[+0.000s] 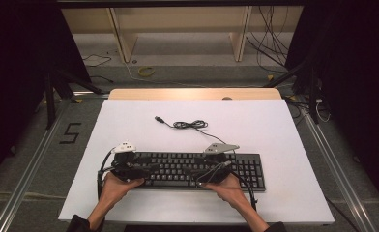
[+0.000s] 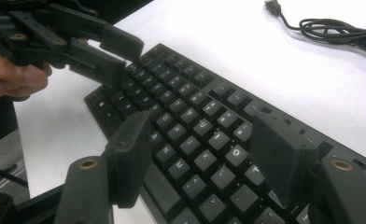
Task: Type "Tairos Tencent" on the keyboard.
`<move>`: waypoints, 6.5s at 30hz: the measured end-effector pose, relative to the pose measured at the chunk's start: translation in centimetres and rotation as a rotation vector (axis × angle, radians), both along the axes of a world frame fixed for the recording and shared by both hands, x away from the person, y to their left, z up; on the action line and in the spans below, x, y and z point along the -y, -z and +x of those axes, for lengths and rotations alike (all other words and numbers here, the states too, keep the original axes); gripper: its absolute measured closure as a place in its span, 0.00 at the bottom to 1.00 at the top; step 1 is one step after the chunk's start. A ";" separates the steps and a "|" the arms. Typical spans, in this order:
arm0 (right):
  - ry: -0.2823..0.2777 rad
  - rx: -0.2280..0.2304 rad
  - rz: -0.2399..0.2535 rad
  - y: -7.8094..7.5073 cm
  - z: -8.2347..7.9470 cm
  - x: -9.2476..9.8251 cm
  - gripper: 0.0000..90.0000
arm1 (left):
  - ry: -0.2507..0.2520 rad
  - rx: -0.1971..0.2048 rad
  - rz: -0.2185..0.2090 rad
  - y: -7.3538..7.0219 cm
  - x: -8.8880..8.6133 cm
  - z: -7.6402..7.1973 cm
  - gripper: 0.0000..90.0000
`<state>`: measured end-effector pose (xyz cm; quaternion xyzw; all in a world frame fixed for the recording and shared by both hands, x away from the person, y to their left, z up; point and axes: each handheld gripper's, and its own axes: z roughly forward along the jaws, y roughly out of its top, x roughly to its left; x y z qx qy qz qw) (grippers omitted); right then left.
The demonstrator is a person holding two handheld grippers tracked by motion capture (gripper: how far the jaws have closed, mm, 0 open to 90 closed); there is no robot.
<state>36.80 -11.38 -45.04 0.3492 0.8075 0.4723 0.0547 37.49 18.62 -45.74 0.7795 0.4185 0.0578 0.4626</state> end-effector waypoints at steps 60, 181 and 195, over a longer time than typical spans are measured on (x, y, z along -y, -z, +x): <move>0.008 0.012 0.012 -0.1 -1.3 1.4 0.40 | 0.054 -0.067 0.178 1.0 2.7 2.3 0.95; 0.068 -0.055 -0.126 2.0 2.5 -0.8 0.93 | -0.014 0.039 -0.085 0.5 -2.0 -2.2 0.35; 0.035 -0.041 -0.065 0.9 1.7 -0.3 0.69 | -0.017 0.042 -0.077 0.5 -2.1 -1.9 0.36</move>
